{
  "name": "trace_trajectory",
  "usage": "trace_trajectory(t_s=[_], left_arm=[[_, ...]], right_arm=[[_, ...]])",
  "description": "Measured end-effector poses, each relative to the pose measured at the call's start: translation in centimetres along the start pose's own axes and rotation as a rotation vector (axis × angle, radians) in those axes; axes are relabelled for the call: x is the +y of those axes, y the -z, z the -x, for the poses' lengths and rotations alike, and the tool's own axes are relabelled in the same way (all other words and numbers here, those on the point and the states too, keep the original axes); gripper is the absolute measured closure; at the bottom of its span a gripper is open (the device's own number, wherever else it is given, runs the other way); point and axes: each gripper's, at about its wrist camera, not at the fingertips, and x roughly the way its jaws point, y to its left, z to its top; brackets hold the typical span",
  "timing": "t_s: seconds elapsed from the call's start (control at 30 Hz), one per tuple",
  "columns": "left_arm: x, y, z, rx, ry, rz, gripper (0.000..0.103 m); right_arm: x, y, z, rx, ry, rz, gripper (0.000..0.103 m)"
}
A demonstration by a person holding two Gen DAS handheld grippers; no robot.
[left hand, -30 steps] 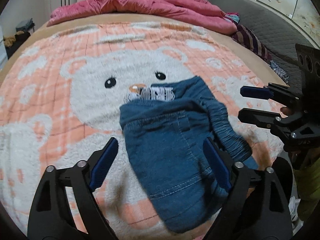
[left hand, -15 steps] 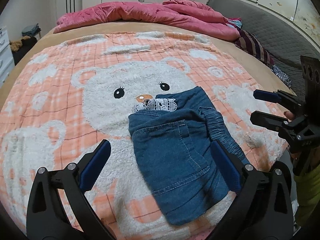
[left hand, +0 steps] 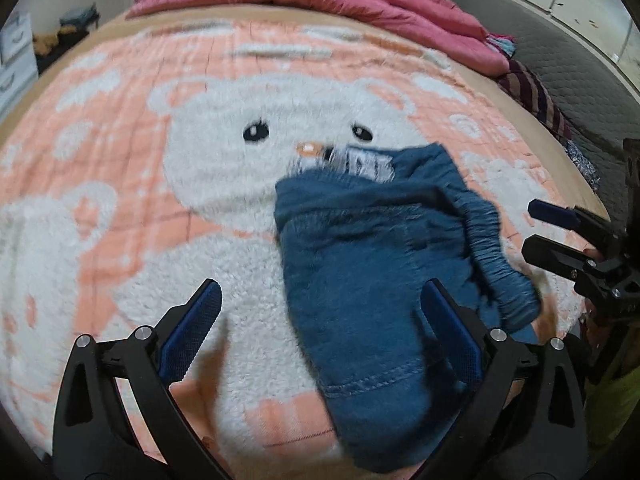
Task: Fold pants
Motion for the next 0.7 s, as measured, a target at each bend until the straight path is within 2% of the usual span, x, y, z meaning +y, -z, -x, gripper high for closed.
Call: trace_trajectory(t_s=[0.07, 0.13, 0.2, 0.27, 0.4, 0.57, 0.6, 0.63, 0.67, 0.7], left_arm=[[0.2, 0.2, -1.0, 0.016, 0.010, 0.014, 0.009], [0.3, 0.4, -1.6, 0.018, 0.039, 0.033, 0.009], [0.3, 0.4, -1.9, 0.020, 0.060, 0.043, 0.010], [0.0, 0.2, -2.1, 0.020, 0.078, 0.039, 0.023], [-0.3, 0.1, -2.4, 0.034, 0.109, 0.046, 0.034], [-0.4, -0.2, -3.2, 0.045, 0.130, 0.076, 0.036], [-0.5, -0.2, -3.2, 0.044, 0.134, 0.080, 0.038], [-0.5, -0.2, -3.3, 0.043, 0.134, 0.080, 0.041], [-0.5, -0.2, -3.3, 0.043, 0.135, 0.083, 0.043], [-0.5, -0.2, -3.3, 0.045, 0.137, 0.085, 0.046]], right_arm=[[-0.3, 0.2, -0.9, 0.019, -0.020, -0.021, 0.012], [-0.6, 0.4, -2.0, 0.042, -0.047, -0.048, 0.023], [-1.0, 0.6, -2.9, 0.065, -0.085, -0.079, 0.025], [-1.5, 0.7, -3.4, 0.075, -0.106, -0.115, 0.025], [-2.7, 0.9, -4.0, 0.078, -0.151, -0.189, 0.025], [-3.4, 1.0, -4.9, 0.091, -0.201, -0.238, 0.025], [-3.6, 1.1, -5.0, 0.090, -0.212, -0.251, 0.028], [-3.6, 1.1, -5.0, 0.089, -0.221, -0.252, 0.041], [-3.6, 1.1, -4.9, 0.087, -0.242, -0.254, 0.047], [-3.8, 1.2, -4.7, 0.089, -0.276, -0.270, 0.049]])
